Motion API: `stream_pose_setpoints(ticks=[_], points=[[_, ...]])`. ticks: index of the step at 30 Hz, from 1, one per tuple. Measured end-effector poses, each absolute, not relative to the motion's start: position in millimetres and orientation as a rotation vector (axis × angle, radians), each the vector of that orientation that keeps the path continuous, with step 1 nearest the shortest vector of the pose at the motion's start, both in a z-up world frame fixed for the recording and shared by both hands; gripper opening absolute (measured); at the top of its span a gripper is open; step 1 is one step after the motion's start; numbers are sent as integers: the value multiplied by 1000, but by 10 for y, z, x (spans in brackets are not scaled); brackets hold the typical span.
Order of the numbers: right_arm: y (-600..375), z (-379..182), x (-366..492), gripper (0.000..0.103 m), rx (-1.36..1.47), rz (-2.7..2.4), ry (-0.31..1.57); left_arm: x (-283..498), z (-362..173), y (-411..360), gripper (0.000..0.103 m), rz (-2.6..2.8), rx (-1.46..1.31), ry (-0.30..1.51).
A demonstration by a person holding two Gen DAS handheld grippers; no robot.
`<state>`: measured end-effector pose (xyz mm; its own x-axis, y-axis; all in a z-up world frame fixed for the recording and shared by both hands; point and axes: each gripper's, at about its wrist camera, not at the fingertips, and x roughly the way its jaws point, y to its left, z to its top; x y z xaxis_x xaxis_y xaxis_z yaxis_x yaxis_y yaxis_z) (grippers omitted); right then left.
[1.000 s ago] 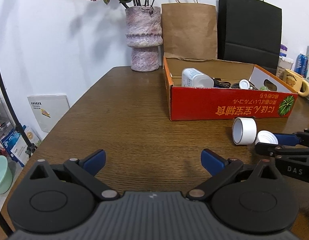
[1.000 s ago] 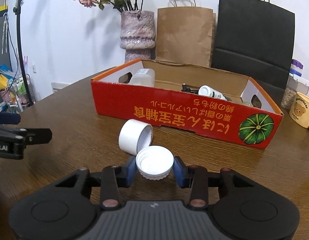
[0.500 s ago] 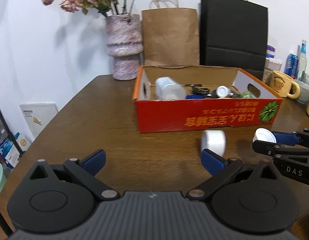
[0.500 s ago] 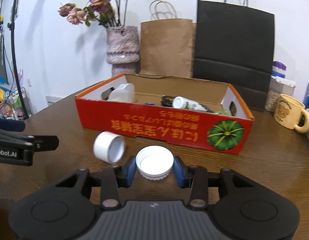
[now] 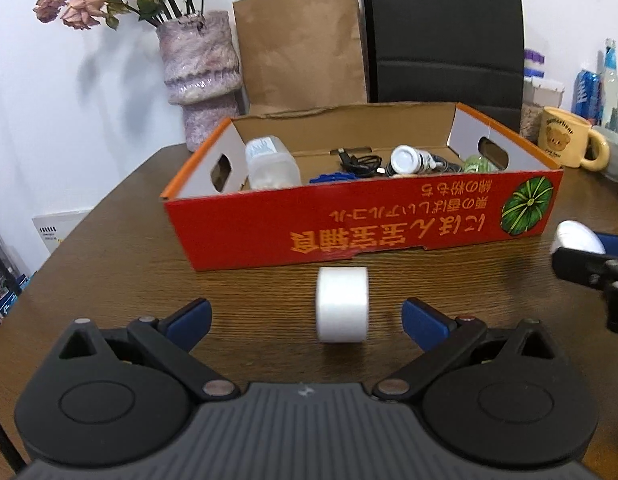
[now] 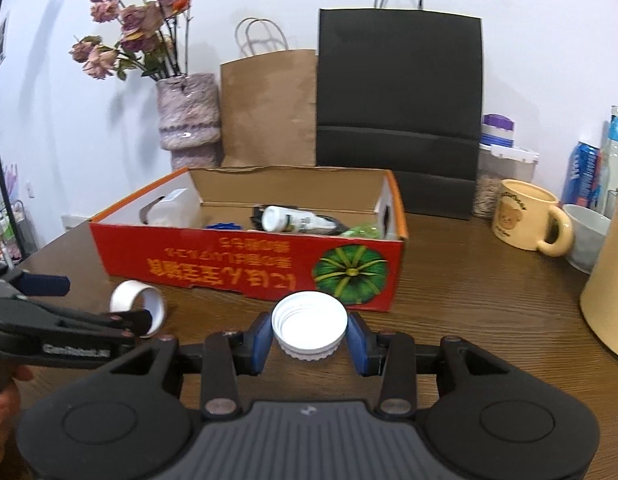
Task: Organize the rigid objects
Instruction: 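Grasp the white bottle cap with the right tool while the left tool grasps the white tape roll, then carry the tape roll and bottle cap over the box with both tools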
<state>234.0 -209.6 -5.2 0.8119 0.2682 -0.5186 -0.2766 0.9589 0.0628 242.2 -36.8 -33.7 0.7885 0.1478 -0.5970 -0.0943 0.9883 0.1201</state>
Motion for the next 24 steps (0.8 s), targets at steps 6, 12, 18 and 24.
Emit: stream_pose_setpoints(ticks=[6, 12, 18, 24], points=[[-2163, -53, 2356, 39, -8, 275, 550, 2549, -417, -426, 97, 147, 60, 668], [-2127, -63, 2347, 39, -23, 279, 549, 2613, -471, -403, 62, 93, 3, 703], [-2114, -69, 2342, 39, -28, 282, 551, 2557, -455, -390, 25, 60, -25, 690], [-2097, -56, 2313, 39, -32, 290, 542, 2473, -400, -368, 25, 76, -29, 662]])
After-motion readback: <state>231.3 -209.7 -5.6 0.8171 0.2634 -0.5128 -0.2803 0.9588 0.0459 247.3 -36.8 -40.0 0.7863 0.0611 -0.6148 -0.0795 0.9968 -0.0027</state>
